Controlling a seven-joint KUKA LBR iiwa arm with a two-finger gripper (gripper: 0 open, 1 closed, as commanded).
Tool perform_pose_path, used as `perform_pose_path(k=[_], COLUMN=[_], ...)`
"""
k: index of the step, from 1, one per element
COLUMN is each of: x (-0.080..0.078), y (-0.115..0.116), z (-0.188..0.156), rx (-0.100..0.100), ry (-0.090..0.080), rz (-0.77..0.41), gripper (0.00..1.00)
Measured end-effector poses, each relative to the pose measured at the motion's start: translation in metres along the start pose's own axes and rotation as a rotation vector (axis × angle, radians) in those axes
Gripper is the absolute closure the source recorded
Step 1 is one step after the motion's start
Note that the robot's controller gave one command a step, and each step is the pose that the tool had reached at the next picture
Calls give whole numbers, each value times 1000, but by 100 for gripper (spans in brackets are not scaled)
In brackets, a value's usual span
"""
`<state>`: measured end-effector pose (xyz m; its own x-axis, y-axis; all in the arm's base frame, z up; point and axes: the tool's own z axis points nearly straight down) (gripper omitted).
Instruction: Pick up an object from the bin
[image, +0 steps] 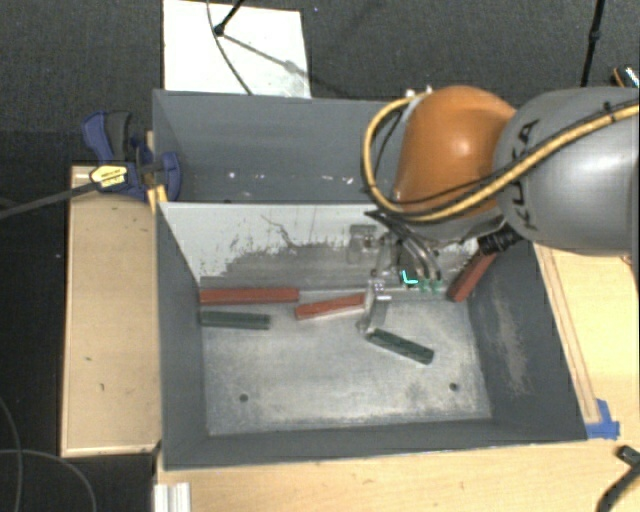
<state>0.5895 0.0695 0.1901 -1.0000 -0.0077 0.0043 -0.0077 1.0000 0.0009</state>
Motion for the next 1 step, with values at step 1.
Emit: perform_pose_path(k=[1], x=[7], y=[16], z=[45], rx=[0], ry=[-1], rz=[38], gripper=[0])
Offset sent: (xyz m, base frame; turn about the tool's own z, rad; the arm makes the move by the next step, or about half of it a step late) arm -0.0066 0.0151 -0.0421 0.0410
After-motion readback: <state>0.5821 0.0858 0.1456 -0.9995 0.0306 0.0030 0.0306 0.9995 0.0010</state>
